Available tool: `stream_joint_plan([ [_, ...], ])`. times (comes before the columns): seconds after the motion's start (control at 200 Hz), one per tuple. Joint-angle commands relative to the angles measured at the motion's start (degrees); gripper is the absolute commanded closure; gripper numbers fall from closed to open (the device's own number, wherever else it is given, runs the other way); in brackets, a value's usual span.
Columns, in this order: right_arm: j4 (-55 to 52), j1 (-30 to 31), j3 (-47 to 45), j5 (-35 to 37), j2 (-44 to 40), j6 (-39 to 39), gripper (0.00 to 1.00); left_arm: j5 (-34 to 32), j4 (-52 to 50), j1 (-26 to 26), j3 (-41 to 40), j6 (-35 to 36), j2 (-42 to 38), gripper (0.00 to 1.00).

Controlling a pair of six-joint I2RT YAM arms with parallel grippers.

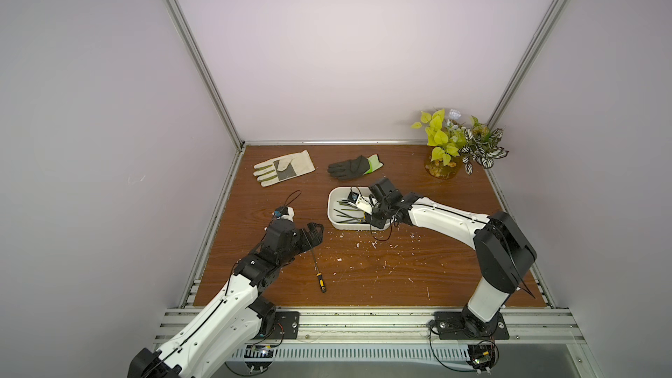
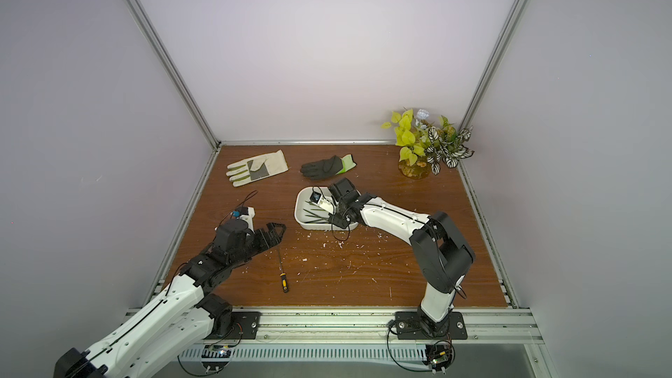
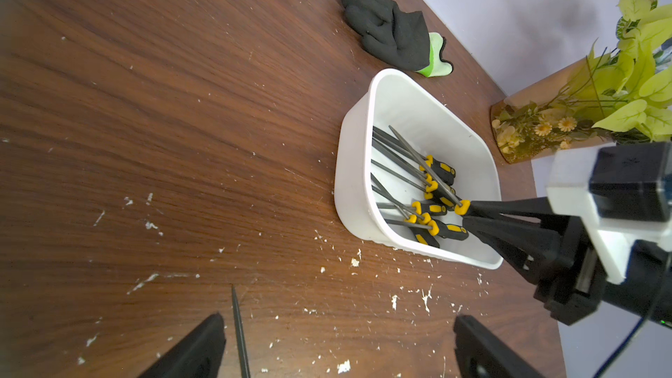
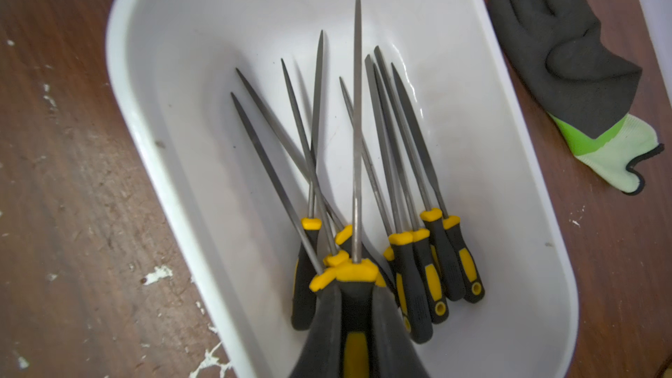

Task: Put the file tool into the storage box
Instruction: Place the file tool in the storage box.

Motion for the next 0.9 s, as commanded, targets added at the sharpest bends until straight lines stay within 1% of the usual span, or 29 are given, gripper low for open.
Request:
stream_joint_plan([
  [0.0,0.97,0.33,-1.02,0.40,-0.98,-0.99,1.00,0.96,0.22,0.44,-0.98,0.27,-0.18,0.00],
  [0.22,3.14,0.29,-2.89,2.08,-1.48,-0.95,1.00,1.64,0.17,0.34,-2.14,0.00,-0.31,0.00],
  [0.24,3.37,0.32,-2.94,2.21,-1.52,-0.91,0.98,1.87,0.17,0.33,-2.31,-0.08,-0.26,0.00],
  [0.3,3.57,0.32,-2.92,2.72,-1.22,-0.79,0.79,2.32,0.32,0.30,-2.80,-0.37,-0.14,0.00],
  [0.325,3.62,0.28,-2.86,3.04,-0.95,-0.73,0.73,2.49,0.43,0.27,-2.97,-0.40,-0.02,0.00],
  [0.355,3.81,0.31,-2.79,3.63,-0.77,-0.62,0.68,2.59,0.43,0.10,-3.15,-0.54,0.08,0.00],
  [0.405,4.38,0.29,-2.64,5.13,-0.63,-0.15,0.64,2.66,0.34,-0.19,-3.29,-0.68,0.20,0.00],
  [0.555,5.34,0.33,-1.69,8.94,-0.51,1.40,0.59,1.47,0.34,-2.52,-3.33,-1.29,1.17,0.00],
  [0.671,6.30,0.33,-1.18,12.42,-1.65,2.98,0.59,0.65,0.88,-4.67,-3.59,-2.22,2.17,0.00],
  [0.811,8.40,0.67,-2.55,14.11,-6.47,5.47,0.60,1.36,0.50,-5.83,-4.32,-3.46,2.96,0.00],
  [0.896,10.02,1.01,-4.33,14.17,-10.99,8.66,0.58,1.50,0.35,-6.12,-5.70,-4.33,2.06,0.00],
])
